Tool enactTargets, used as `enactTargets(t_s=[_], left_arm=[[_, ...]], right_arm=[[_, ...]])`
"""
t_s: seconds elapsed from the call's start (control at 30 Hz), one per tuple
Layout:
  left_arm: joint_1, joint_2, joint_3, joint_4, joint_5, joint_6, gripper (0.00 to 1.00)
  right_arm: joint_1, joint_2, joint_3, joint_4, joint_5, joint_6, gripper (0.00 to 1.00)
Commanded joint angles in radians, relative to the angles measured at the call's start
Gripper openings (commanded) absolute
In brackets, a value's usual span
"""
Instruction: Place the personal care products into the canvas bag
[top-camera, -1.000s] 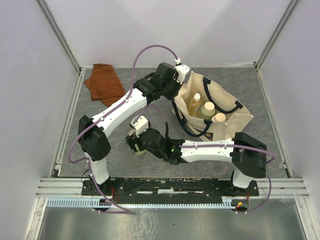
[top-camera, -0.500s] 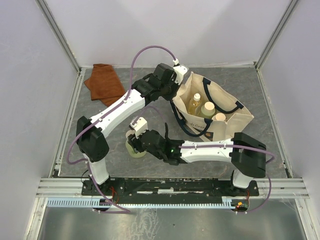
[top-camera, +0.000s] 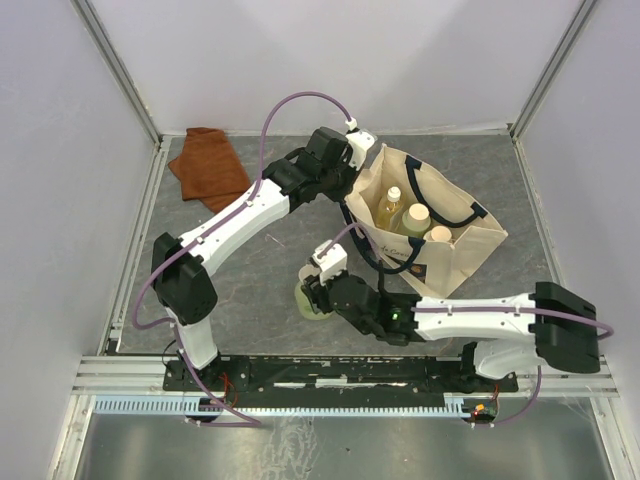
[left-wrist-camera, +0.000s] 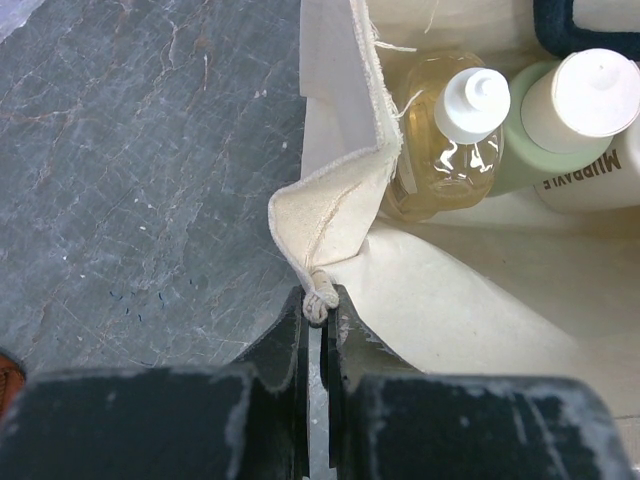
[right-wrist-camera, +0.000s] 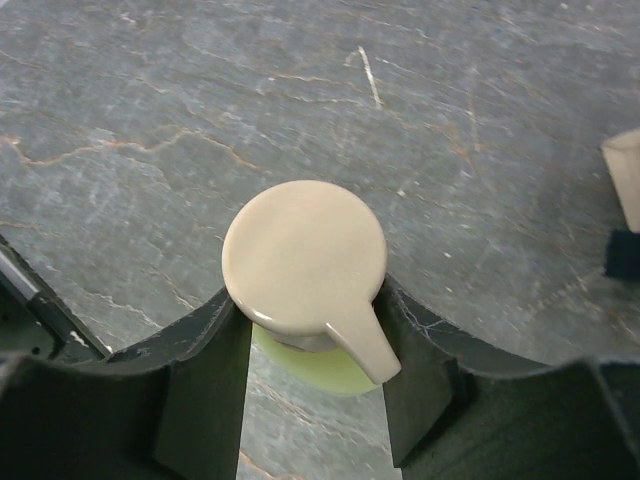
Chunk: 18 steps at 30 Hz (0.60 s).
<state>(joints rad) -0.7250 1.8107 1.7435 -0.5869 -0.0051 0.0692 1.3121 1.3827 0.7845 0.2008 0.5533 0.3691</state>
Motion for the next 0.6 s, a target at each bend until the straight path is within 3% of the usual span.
enactTargets(t_s=[0.0,0.23,0.47,0.57], left_arm=[[0.014,-0.062,0.001,-0.011,-0.012,0.031,0.02],[0.013,-0.065,-0.002,-0.01,-0.014,0.03,0.03],[0.014,-0.061,0.003,-0.01,-0.013,0.026,0.03],[0.013,-0.062,-0.002,-0.011,-0.016,0.027,0.03]], right_arm=[[-0.001,-0.088,-0.044,-0.17,0.106,0.03,0.43],[-0.001,-0.198,-0.116,-0.34,0.121,0.141,0.44],[0.008,-0.165,-0.038,-0.551,0.111,0.182,0.73],[0.017,-0.141,-0.021,-0.584,0.108,0.212,0.8]])
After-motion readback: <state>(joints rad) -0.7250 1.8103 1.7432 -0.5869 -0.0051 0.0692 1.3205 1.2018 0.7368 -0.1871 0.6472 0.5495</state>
